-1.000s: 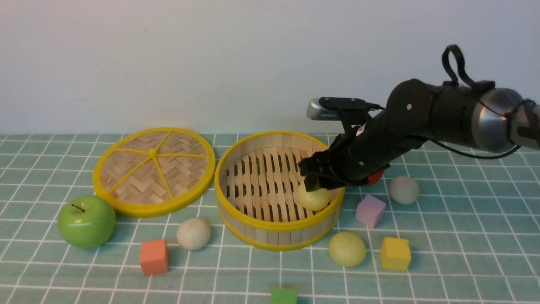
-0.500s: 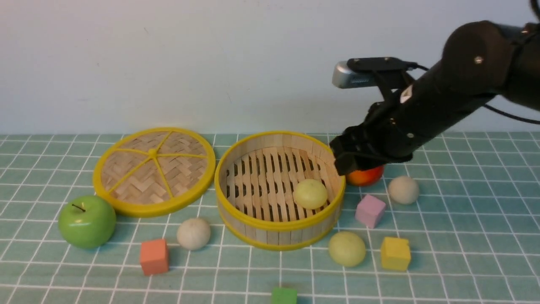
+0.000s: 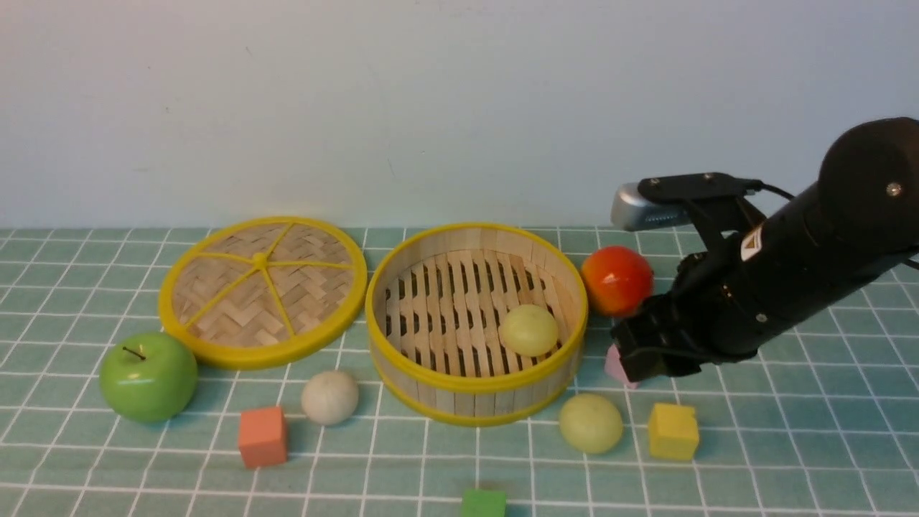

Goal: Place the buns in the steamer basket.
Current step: Use the right arm to grab a steamed stuffed bun

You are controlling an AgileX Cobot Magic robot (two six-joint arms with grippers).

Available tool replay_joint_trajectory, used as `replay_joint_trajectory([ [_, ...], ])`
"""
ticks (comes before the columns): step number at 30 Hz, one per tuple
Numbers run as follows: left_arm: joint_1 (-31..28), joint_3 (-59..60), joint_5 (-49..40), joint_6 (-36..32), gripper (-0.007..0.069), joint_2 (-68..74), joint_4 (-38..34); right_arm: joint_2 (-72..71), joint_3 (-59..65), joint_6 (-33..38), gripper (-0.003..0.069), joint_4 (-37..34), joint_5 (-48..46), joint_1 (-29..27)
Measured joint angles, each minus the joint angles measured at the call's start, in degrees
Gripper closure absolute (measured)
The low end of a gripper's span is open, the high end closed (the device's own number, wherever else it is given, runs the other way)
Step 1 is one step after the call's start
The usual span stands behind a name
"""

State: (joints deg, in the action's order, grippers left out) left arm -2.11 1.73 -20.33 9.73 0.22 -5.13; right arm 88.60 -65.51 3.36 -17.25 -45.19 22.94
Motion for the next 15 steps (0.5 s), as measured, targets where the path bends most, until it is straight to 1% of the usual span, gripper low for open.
replay_joint_trajectory([
  [15, 0.0, 0.0, 0.0, 0.0, 0.0386, 0.0, 0.0, -0.7, 0.0, 0.0, 0.038, -0.15, 0.55, 0.0],
])
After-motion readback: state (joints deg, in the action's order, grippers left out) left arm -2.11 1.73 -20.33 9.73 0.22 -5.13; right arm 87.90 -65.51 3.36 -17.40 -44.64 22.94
